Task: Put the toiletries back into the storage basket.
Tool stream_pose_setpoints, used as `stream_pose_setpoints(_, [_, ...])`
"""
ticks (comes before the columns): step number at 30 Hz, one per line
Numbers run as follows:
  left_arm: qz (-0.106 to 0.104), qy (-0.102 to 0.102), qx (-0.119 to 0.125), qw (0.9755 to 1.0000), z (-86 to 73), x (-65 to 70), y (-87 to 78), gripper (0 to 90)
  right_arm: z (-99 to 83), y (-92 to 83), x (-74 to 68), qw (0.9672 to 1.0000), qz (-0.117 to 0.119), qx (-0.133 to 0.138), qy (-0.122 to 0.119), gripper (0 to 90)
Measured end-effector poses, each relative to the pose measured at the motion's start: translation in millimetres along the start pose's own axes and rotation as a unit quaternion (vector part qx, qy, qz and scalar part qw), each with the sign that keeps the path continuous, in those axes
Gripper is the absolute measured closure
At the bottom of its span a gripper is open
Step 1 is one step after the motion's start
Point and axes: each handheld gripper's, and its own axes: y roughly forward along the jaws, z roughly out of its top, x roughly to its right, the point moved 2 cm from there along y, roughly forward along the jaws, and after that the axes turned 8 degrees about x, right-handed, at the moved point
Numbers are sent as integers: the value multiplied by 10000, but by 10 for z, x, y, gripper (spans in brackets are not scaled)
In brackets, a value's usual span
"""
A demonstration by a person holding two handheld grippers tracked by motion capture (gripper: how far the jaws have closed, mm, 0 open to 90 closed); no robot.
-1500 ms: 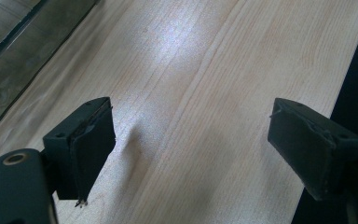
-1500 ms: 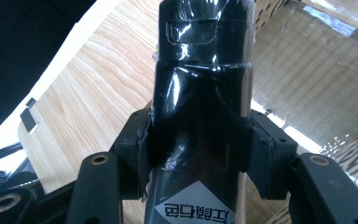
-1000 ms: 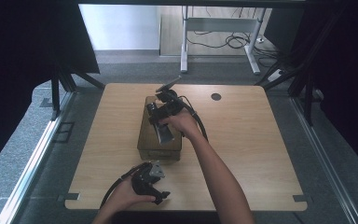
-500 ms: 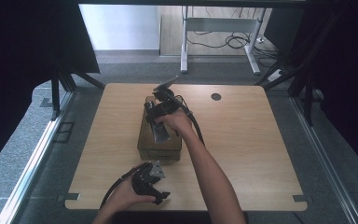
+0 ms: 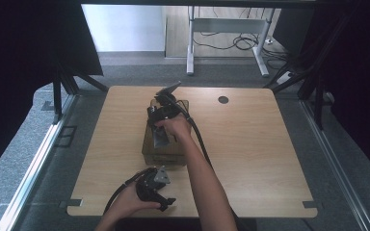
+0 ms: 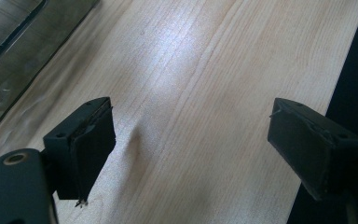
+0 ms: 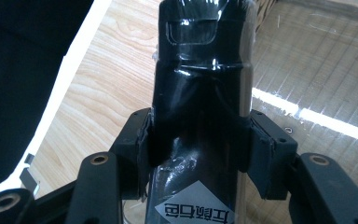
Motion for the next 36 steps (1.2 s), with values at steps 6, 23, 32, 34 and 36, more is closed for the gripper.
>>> stream_pose_setpoints(6, [-30, 30, -32, 10000, 1, 2, -5, 153, -27, 50, 46, 9995, -73, 105, 287, 463])
stream_pose_setpoints(23, [-30, 54, -122, 9999, -7, 12, 27, 154, -163, 313, 259, 9939, -161, 199, 1077, 463])
stream_pose_setpoints(32, [-4, 52, -129, 9999, -9, -1, 15, 153, -206, 452, 287, 9913, -172, 214, 1285, 462])
stream_pose_setpoints(34, [-10, 52, -123, 9999, -11, -1, 18, 154, -215, 480, 295, 9910, -154, 194, 1312, 462])
stream_pose_setpoints(36, [-3, 61, -129, 9999, -11, -2, 19, 153, -222, 505, 305, 9906, -142, 199, 1344, 462])
